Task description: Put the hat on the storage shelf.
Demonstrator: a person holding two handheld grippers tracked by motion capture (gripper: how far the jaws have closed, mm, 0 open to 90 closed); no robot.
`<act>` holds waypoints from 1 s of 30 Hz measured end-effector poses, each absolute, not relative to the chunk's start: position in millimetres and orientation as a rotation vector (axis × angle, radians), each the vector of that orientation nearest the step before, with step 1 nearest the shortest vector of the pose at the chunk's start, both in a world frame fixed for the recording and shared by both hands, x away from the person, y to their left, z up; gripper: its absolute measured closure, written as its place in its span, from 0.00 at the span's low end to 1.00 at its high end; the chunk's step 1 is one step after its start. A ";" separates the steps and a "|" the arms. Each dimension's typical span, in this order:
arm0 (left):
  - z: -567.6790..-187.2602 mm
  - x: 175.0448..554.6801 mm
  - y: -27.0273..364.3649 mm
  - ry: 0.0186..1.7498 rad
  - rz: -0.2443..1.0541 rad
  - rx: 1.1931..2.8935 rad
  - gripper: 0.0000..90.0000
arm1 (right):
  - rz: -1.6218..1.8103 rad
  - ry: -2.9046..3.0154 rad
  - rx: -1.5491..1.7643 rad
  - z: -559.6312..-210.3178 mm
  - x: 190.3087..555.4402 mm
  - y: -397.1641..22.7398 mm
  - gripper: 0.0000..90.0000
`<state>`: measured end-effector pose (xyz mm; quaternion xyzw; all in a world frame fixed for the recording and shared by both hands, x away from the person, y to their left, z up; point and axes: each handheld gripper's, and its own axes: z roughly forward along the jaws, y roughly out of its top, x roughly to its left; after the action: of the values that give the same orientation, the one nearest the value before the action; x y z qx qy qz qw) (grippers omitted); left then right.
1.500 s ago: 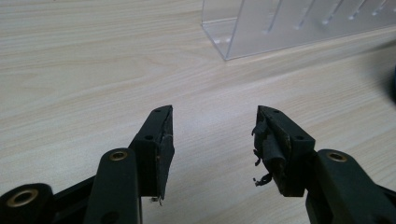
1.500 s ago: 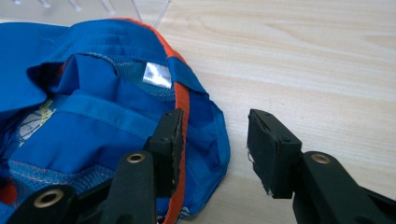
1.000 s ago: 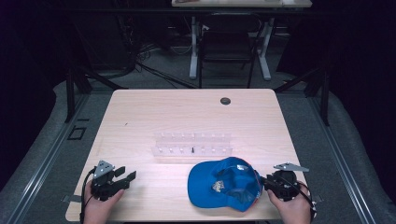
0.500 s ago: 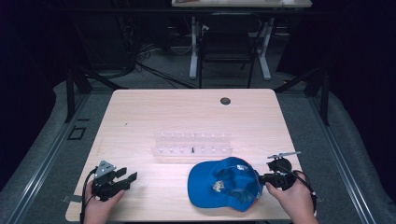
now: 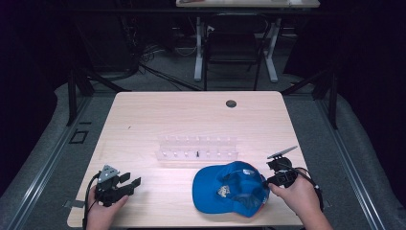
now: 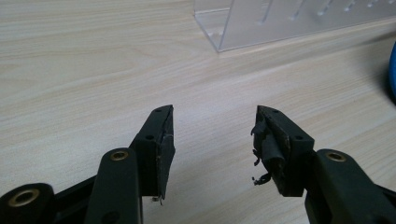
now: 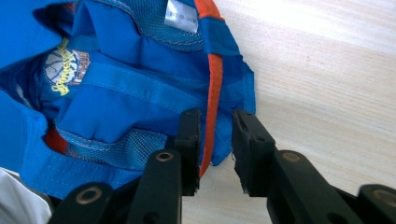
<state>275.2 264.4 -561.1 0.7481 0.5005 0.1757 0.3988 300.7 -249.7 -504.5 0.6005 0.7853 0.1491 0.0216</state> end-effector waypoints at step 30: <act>-562.0 275.7 263.2 1.267 0.444 1.898 0.54 | 0.274 2.496 2.056 -516.2 329.7 -243.2 0.98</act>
<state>275.7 263.2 -562.0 0.7491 0.5003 0.1753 0.3971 329.7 -243.2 -516.2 0.6325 0.7682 0.0844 -0.0519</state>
